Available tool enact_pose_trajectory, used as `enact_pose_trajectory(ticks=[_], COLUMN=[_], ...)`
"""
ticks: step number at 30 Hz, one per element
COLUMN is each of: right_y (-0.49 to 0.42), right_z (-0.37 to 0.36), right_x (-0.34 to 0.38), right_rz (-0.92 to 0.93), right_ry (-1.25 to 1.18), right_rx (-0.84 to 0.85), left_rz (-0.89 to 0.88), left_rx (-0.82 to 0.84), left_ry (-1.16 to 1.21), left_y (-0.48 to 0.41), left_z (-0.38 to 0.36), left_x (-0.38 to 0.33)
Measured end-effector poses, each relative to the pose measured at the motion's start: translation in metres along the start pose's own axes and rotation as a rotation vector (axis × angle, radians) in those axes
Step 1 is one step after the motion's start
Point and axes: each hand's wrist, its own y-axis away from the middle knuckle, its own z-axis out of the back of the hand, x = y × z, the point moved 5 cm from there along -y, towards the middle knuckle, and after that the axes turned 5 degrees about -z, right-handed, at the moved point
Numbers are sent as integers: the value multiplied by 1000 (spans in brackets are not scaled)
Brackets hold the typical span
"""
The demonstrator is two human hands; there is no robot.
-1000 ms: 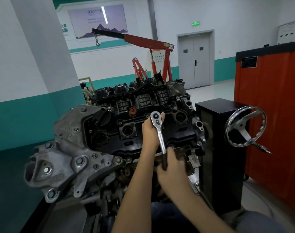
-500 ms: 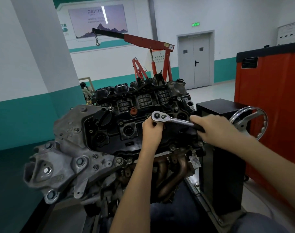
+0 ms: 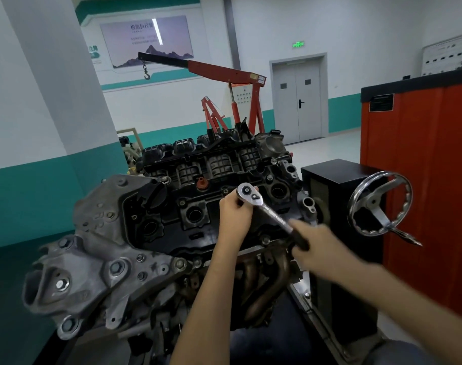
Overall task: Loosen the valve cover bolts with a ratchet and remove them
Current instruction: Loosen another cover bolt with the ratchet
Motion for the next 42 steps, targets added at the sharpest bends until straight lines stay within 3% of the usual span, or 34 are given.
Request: enact_pose_trajectory(ticks=[4,6,9,14,18,23,25,27,29,31,34,37,40,42], right_y=[-49,-57,-29,21,23,4,-23,-47,-55,-38,5,23,25,22], right_z=[59,60,34,-63,-94,-8,37,61,62,41,-10,-59,-85,-79], right_x=[7,17,8,24,41,4,-4,5,15,10,0,18,36,29], right_rz=[194,262,156,-99,-167,-9,77,174,221,162,-43,-120,-172,-179], right_ry=[617,731,532,-208,-378,-34,280,626,699,590,135,-227,-403,-367], right_rx=[8,-70,-150,-135,-165,34,76,19,-74,-141,-138,-157,-154,-104], left_rz=[8,17,18,74,48,39,28,21,55,82,77,85,175,152], left_rx=[-36,-73,-81,-146,-107,54,87,59,-2,-34,-41,-60,-100,-65], left_ry=[-8,44,53,116,14,-7,-47,-52,14,71,90,117,188,139], left_y=[1,2,5,5,0,-3,-4,-5,-4,-3,-1,-2,-3,-4], left_z=[4,8,7,-1,2,3,1,4,7,7,-2,-7,-4,-3], left_x=[-1,2,2,2,-1,-1,-4,-4,0,6,3,-1,2,0])
